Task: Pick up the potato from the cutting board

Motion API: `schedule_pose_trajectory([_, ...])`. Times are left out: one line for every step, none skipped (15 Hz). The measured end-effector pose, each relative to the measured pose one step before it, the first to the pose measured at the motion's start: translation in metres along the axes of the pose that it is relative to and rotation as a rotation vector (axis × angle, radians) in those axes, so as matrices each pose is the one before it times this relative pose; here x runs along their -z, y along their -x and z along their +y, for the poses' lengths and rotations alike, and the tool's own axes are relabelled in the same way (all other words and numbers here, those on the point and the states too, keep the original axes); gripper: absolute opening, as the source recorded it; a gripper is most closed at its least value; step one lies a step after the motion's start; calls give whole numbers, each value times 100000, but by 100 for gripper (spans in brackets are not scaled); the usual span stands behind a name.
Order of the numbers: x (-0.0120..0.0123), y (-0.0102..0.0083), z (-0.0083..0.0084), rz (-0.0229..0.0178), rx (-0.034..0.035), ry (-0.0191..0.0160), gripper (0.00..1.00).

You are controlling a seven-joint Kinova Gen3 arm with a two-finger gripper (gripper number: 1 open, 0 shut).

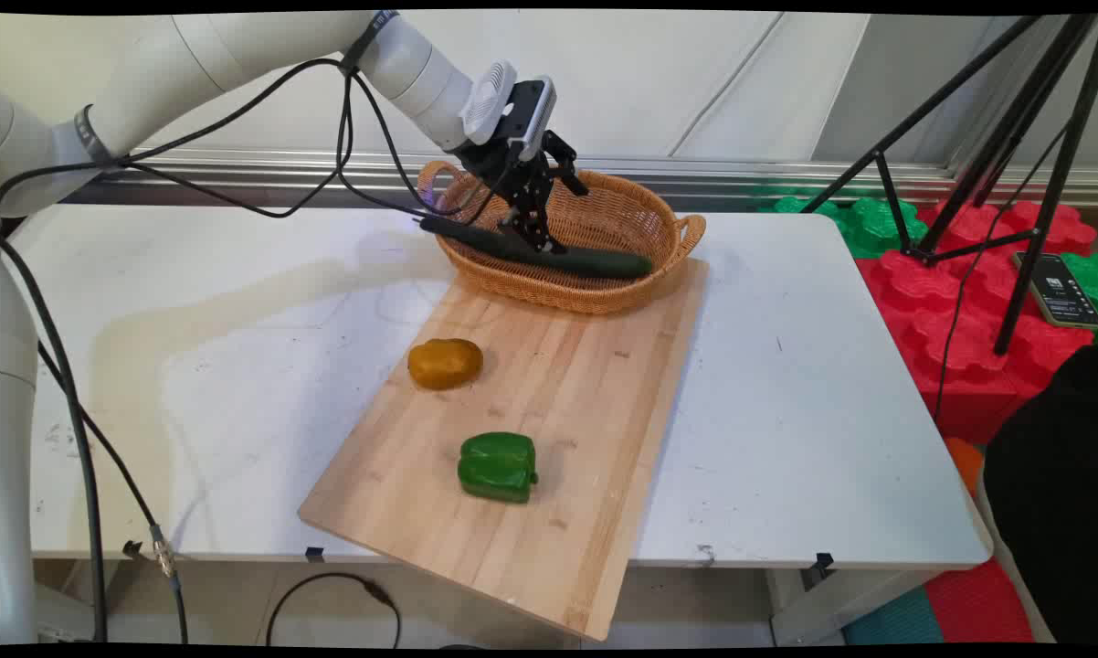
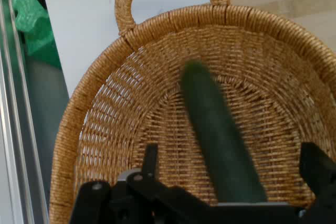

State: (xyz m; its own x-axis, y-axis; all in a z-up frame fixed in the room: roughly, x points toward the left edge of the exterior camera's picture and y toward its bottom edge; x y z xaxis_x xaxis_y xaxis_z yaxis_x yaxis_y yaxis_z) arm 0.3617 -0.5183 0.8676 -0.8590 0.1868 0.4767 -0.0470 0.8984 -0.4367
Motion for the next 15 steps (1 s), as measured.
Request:
schedule_pose_trajectory([88, 39, -3, 18, 775, -99, 100])
schedule_pose_trajectory([113, 18, 24, 141, 624, -127, 100])
schedule_pose_trajectory([188, -9, 61, 279, 835, -169, 100])
schedule_pose_trajectory([207, 13, 81, 299, 859, -179, 100])
schedule_pose_trajectory([305, 38, 121, 309, 1048, -261, 100])
schedule_pose_trajectory([239, 35, 81, 233, 685, -187, 100])
schedule_pose_trajectory([406, 30, 125, 387, 996, -331, 100])
schedule_pose_trajectory([539, 66, 130, 444, 1129, -421, 100])
schedule_pose_trajectory([670, 103, 176, 461, 1222, -431, 100])
schedule_pose_trajectory([629, 115, 180, 300, 1009, -208, 100])
schedule_pose_trajectory([788, 147, 232, 292, 1187, -139, 100])
schedule_pose_trajectory([867, 132, 293, 356, 1242, -61, 100])
schedule_pose_trajectory([765, 52, 272, 426, 1202, -64, 100])
schedule_pose_trajectory([531, 45, 221, 301, 904, -24, 100])
schedule_pose_trajectory([814, 76, 368, 550, 1714, 64, 100])
